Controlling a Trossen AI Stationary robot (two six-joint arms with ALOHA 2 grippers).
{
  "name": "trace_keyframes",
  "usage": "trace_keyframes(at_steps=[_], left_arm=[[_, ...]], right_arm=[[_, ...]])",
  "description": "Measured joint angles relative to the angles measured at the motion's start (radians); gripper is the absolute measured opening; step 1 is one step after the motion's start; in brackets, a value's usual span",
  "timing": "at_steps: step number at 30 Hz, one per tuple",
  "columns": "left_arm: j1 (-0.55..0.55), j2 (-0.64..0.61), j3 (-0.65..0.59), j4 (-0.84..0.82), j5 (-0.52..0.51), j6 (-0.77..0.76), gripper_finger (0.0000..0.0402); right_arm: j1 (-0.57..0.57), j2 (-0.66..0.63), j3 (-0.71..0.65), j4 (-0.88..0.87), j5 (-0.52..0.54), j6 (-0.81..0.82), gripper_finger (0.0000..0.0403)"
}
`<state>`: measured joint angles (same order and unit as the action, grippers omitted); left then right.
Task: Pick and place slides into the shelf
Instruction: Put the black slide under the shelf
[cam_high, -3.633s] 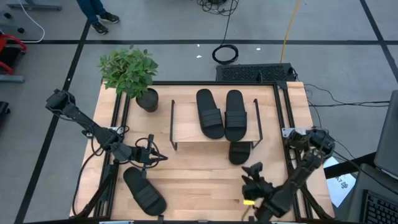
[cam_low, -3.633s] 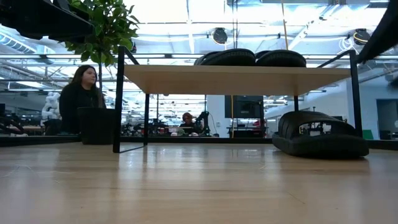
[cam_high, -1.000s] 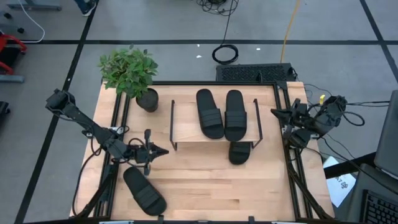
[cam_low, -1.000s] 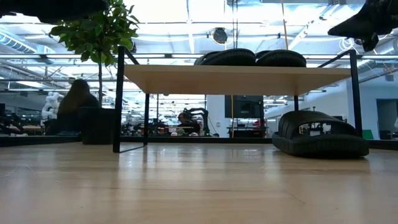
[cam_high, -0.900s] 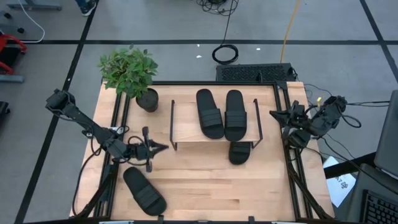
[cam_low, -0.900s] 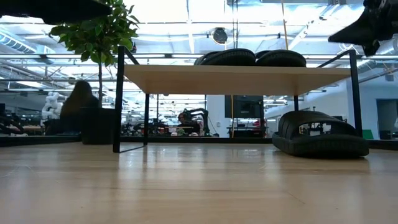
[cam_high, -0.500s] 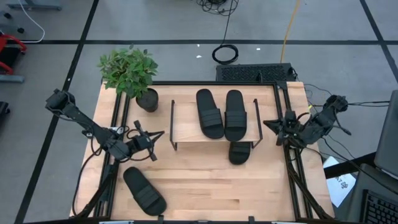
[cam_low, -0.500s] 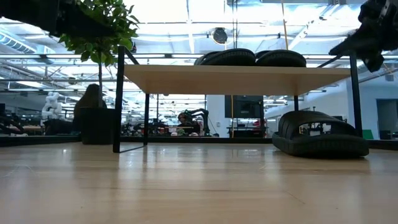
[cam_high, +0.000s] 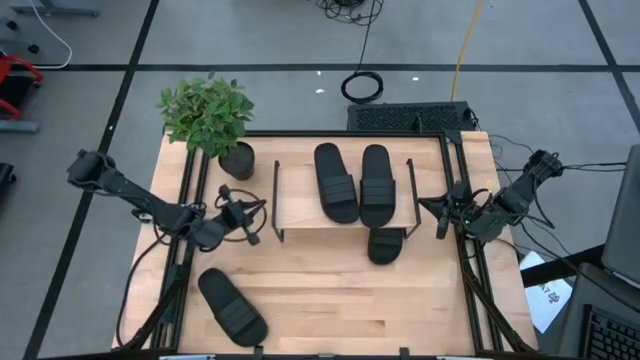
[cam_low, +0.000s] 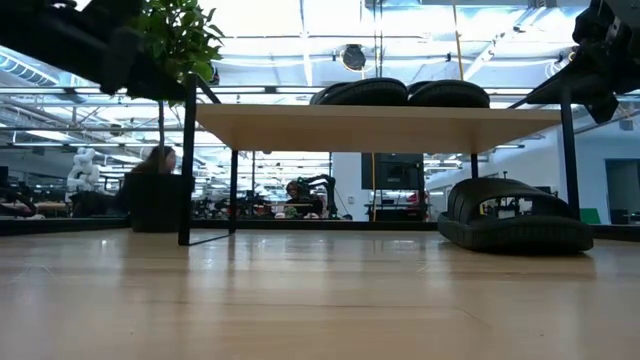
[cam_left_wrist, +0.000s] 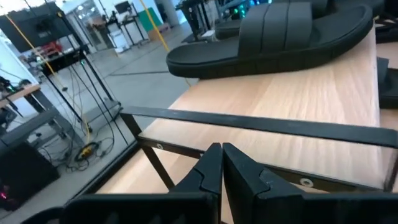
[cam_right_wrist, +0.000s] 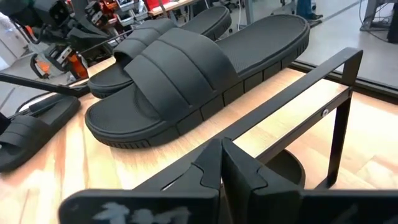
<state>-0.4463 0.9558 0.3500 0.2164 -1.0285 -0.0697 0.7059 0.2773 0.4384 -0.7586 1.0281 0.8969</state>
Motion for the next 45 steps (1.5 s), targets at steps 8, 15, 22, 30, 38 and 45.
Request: trace_keyframes(at_steps=[8,15,22,30,38,45], left_arm=[[0.021,0.0,0.0,0.003,0.06,0.008,0.0017],[0.021,0.0,0.0,0.004,0.164,0.007,0.0017],[0.062,0.0,0.0,0.021,0.297,0.004,0.0017],[0.073,0.0,0.0,0.022,0.316,0.06,0.0017],[0.039,-0.012,0.0,0.024,0.283,0.102,0.0017],[-0.016,-0.058,0.0,-0.011,0.21,0.138,0.0017]], right_arm=[[0.0,0.003,-0.001,0.011,-0.008,-0.038,0.0],[0.0,0.003,-0.002,0.032,-0.013,-0.049,0.0],[0.0,0.003,-0.001,0.037,-0.033,-0.049,0.0],[0.0,0.005,-0.002,0.139,-0.043,-0.237,0.0],[0.001,0.005,-0.002,0.355,-0.136,-0.553,0.0],[0.001,0.005,-0.001,0.427,-0.143,-0.71,0.0]])
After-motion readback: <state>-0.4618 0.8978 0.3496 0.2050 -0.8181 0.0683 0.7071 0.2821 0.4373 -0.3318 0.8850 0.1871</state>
